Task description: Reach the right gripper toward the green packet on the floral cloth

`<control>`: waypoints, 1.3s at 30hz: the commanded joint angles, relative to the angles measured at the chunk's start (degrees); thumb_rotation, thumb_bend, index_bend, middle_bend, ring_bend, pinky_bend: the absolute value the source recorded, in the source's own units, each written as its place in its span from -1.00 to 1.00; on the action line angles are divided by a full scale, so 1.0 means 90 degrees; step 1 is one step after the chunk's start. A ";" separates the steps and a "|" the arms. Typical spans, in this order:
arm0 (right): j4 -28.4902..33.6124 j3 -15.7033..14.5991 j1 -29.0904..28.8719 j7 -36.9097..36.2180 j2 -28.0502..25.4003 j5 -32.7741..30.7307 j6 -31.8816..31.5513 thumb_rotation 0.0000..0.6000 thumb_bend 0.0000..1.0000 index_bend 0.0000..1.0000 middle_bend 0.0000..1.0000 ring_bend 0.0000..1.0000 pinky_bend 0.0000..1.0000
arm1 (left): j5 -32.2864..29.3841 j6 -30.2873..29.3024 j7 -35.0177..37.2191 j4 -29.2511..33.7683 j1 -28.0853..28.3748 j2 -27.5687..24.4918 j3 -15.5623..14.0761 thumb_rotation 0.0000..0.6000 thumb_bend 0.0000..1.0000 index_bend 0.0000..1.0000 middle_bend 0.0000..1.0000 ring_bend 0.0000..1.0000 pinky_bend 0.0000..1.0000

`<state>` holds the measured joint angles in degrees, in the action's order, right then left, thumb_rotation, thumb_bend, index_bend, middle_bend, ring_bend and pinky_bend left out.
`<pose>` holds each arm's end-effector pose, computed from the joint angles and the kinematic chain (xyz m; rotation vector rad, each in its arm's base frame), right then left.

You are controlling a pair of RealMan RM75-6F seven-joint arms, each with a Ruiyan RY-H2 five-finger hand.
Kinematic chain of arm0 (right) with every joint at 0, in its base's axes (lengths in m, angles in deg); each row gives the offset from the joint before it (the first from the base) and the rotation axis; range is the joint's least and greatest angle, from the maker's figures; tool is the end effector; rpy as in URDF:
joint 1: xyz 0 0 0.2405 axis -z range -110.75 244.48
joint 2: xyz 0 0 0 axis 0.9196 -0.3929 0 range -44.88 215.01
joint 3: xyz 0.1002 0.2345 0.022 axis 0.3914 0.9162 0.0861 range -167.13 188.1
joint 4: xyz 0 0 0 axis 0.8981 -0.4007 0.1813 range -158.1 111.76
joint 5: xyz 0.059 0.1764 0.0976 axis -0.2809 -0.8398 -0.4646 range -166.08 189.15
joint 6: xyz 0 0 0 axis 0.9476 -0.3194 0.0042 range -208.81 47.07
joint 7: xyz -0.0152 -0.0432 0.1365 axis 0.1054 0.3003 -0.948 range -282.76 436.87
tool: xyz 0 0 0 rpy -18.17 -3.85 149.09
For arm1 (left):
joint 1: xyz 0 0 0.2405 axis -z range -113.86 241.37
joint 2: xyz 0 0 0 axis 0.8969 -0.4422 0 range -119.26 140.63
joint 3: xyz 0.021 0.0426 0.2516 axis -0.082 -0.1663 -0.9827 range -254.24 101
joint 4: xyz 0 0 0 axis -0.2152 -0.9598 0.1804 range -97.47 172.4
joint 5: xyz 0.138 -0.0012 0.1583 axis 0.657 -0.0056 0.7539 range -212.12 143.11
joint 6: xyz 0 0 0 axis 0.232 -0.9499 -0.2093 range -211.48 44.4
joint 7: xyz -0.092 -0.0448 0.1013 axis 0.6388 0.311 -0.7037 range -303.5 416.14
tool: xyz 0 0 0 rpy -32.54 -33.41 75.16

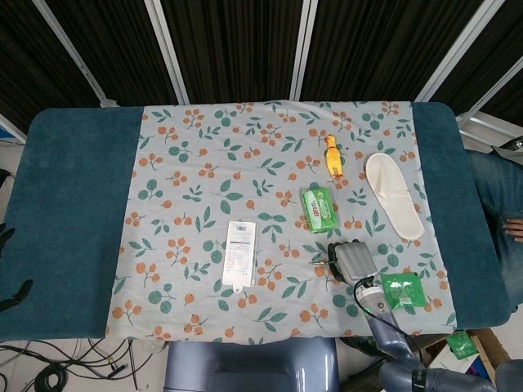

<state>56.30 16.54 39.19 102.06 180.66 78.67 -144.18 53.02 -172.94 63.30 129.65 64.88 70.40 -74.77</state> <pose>-0.2243 -0.2818 -0.0399 1.7205 -0.9867 0.7654 -0.3208 0.1569 0.1901 -1.3240 -0.9160 -0.9429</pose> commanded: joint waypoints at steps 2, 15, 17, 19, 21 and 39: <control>-0.0034 -0.0005 0.0007 -0.0001 0.0025 -0.0024 0.0024 1.00 -0.21 0.24 0.04 0.10 -0.12 | 0.0006 -0.0006 0.0002 0.0004 -0.0002 -0.0002 -0.0001 1.00 -0.45 -0.87 -0.93 -1.00 -1.00; -0.0024 -0.0010 0.0019 0.0025 0.0056 0.0012 0.0008 1.00 -0.21 0.24 0.04 0.10 -0.10 | 0.0025 -0.0007 -0.0005 0.0015 0.0002 -0.0004 -0.0006 1.00 -0.45 -0.87 -0.93 -1.00 -1.00; -0.0018 -0.0008 0.0020 0.0032 0.0053 0.0002 0.0017 1.00 -0.21 0.24 0.04 0.10 -0.10 | 0.0021 -0.0003 -0.0014 0.0020 0.0002 -0.0004 -0.0007 1.00 -0.45 -0.87 -0.93 -1.00 -1.00; -0.0022 -0.0010 0.0021 0.0044 0.0057 -0.0003 0.0021 1.00 -0.21 0.24 0.04 0.10 -0.10 | 0.0016 -0.0001 -0.0006 0.0010 0.0000 -0.0007 -0.0008 1.00 -0.45 -0.88 -0.93 -1.00 -1.00; -0.0015 -0.0009 0.0020 0.0050 0.0058 -0.0014 0.0034 1.00 -0.21 0.24 0.04 0.10 -0.10 | 0.0016 0.0000 -0.0009 0.0007 0.0002 -0.0004 -0.0007 1.00 -0.45 -0.88 -0.93 -1.00 -1.00; 0.0200 0.0082 -0.0011 0.0102 -0.0049 -0.0047 0.0021 1.00 -0.21 0.24 0.04 0.10 -0.10 | 0.0026 -0.0002 0.0020 0.0005 0.0003 -0.0005 -0.0009 1.00 -0.45 -0.88 -0.93 -1.00 -1.00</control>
<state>57.92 17.18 39.13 102.97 180.35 78.29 -143.98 53.25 -172.96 63.47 129.70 64.91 70.35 -74.85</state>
